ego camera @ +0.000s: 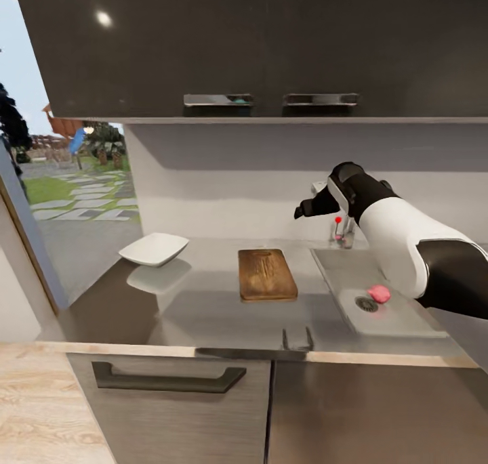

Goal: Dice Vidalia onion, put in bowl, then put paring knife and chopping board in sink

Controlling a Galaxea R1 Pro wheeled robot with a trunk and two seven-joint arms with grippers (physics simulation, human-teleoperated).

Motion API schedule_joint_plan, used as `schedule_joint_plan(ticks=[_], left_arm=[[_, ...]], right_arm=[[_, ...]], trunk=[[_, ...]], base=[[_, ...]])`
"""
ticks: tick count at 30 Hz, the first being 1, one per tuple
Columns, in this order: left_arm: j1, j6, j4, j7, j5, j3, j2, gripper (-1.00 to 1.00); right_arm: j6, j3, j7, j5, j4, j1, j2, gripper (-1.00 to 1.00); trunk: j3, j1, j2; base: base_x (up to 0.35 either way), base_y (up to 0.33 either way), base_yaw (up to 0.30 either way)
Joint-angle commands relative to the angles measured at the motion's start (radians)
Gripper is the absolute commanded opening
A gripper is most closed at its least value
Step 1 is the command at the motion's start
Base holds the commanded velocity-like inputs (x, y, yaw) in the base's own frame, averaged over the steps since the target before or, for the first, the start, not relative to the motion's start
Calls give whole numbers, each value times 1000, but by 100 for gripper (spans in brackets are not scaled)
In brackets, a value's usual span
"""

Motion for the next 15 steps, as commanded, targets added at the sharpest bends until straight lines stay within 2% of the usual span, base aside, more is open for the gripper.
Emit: schedule_joint_plan(ticks=[1,8,15], left_arm=[[-1,-5,2,2,0,0,0,100],[-1,-4,2,2,0,0,0,100],[-1,-4,2,2,0,0,1,100]], right_arm=[[3,2,9,11,-1,0,-1,100],[-19,2,8,13,-1,2,-4,100],[-30,3,3,15,-1,3,-5,100]], trunk=[[-1,0,0],[-1,0,0],[-1,0,0]], base=[[253,191,0],[224,107,0],[44,12,0]])
